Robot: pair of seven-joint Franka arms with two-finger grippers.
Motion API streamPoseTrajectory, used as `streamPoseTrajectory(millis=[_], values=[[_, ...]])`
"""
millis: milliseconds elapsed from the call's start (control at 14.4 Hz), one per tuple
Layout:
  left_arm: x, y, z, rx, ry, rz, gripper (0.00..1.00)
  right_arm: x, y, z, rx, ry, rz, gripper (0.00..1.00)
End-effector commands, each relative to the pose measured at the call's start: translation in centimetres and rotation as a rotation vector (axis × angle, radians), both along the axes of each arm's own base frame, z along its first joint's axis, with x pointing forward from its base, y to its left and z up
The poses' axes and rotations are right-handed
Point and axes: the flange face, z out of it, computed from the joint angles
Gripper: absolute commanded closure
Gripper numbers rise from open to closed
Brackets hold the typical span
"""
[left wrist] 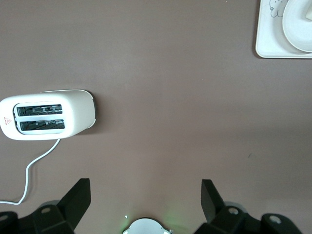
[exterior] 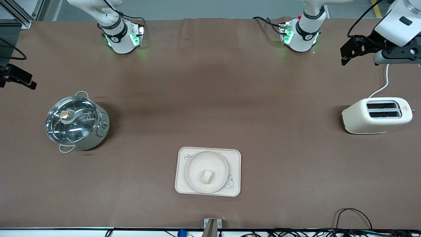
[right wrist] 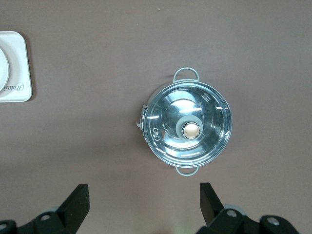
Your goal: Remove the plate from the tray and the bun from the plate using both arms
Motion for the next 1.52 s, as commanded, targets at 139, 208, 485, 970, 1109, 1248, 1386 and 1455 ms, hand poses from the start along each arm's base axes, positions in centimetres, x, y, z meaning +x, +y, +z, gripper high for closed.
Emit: streamPoseTrajectory(millis=[139,208,485,970,1109,1248,1386,1455], values=[[-0.3,1.0,0.8,0.015,-0.005,-0.002,0.00,-0.2,1.5,0.0,0.047,-0.007,0.029,0.00],[-0.2,1.2,0.8,0.014,-0.003,0.001,0.00,-0.2,1.6,-0.1,0.047,-0.003,0.030,0.00],[0.1,1.8,0.5,0.003,0.003,0.016,0.00,-0.2,1.4,-0.1,0.048,-0.003,0.026,0.00],[0.2,1.7,0.4,0.003,0.006,0.026,0.00,6.9,7.9,-11.5,0.184,0.082,0.076,0.00],[0.2,1.7,0.5,0.004,0.003,0.026,0.00,8.8,9.3,-14.5,0.217,0.076,0.033,0.00],[0.2,1.6,0.4,0.004,0.004,0.027,0.00,10.3,11.1,-17.4,0.259,0.072,0.010,0.00],[0.2,1.7,0.5,0.004,0.002,0.029,0.00,11.6,12.4,-19.8,0.321,0.060,-0.008,0.00],[0.1,1.7,0.6,0.004,0.001,0.032,0.00,12.0,13.1,-21.2,0.352,0.071,-0.031,0.00]])
